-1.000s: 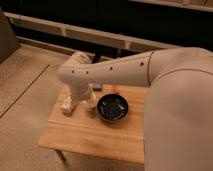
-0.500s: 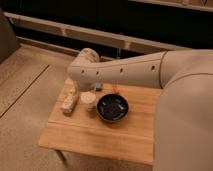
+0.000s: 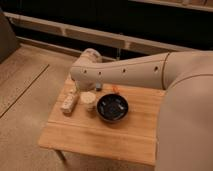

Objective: Place the eraser on the white sponge

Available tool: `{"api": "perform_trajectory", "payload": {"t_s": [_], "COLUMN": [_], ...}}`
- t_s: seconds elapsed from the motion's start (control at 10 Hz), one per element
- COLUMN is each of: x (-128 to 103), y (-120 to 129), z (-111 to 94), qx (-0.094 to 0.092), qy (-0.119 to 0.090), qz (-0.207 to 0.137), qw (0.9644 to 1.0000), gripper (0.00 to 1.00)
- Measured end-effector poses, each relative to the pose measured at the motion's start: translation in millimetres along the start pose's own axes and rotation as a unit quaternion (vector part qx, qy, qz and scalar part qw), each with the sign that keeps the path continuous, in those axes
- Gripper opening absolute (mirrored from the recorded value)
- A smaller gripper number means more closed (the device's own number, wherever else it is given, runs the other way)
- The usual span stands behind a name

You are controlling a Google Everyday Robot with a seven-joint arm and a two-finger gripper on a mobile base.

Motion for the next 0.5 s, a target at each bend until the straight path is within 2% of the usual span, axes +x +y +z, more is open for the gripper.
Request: {"api": "perform_trajectory", "payload": {"t_s": [0.3,0.4,0.5], "x": [-47.2,-67.3,-77.3], "y": [-9.4,-12.0,-10.6], "z": [28.9,37.0,42.3], "qx": [0.041,0.053,0.056], "qy": [-0.018,-0.028,-0.031], "qz": [-0.049,-0.072,-0.086], "qw": [0.9978,0.9956,0.9942], "gripper": [0.65,0.65,0.65]}}
